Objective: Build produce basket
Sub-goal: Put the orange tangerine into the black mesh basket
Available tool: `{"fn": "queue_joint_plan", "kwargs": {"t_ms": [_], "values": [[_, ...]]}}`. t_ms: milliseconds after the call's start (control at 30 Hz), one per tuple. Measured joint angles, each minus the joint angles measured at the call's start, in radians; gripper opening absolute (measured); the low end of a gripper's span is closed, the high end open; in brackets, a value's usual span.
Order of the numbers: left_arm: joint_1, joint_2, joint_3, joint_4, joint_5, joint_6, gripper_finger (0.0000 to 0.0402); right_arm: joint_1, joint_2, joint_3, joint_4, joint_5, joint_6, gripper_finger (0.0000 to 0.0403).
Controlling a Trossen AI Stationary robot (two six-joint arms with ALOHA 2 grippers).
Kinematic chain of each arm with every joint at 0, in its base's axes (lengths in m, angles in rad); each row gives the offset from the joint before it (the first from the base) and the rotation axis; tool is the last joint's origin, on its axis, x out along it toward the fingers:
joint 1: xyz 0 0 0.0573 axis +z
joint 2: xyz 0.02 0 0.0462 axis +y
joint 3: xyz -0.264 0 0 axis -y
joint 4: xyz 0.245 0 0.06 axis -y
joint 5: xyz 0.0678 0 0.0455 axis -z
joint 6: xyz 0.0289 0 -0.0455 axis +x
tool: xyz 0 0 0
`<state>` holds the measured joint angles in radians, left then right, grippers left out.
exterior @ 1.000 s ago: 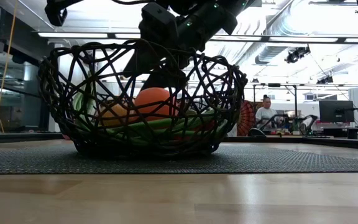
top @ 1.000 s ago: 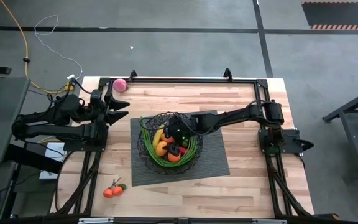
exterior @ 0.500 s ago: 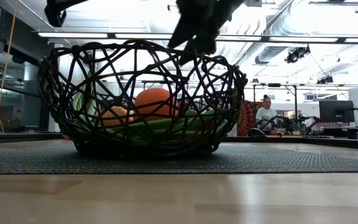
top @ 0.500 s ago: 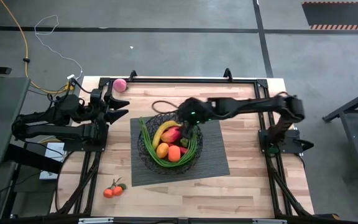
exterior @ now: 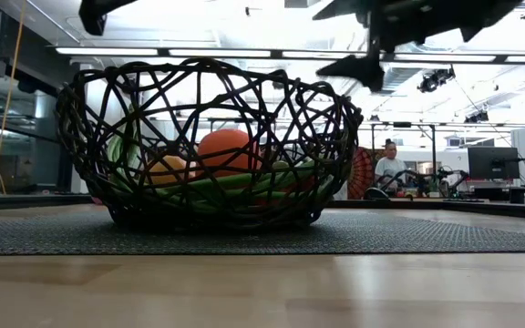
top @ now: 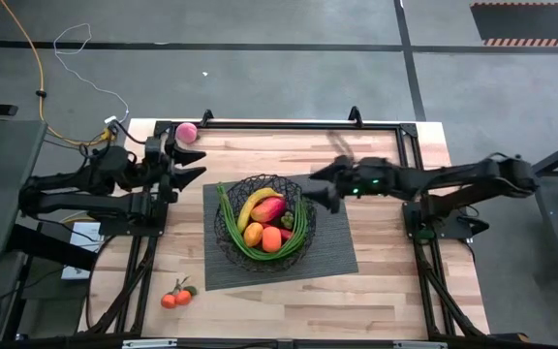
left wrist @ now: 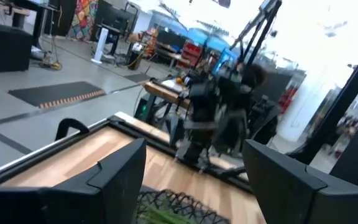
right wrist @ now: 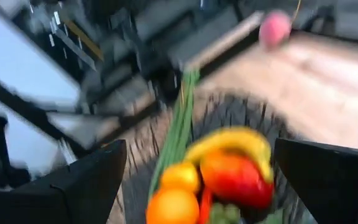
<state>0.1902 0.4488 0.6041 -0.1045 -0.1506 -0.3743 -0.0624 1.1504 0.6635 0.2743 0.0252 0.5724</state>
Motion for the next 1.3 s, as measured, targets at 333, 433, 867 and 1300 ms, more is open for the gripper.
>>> {"fn": "queue_joint_plan", "kwargs": {"t_ms": [333, 433, 867, 1300], "values": [[-0.001, 0.123, 0.0, 0.06, 0.059, 0.028, 0.0257, -0.016, -0.144, -0.012, 0.013, 0.086, -0.054, 0.039], [-0.001, 0.137, 0.0, 0.084, 0.09, 0.028, 0.0257, -0.016, -0.149, -0.012, 0.014, 0.086, -0.054, 0.039], [-0.001, 0.137, 0.0, 0.088, 0.097, 0.028, 0.0257, -0.016, -0.148, -0.012, 0.0, 0.077, -0.023, 0.0389], [0.0, 0.18, 0.0, 0.056, -0.087, -0.138, 0.0256, -0.016, -0.148, -0.012, -0.013, 0.077, -0.023, 0.0389]]}}
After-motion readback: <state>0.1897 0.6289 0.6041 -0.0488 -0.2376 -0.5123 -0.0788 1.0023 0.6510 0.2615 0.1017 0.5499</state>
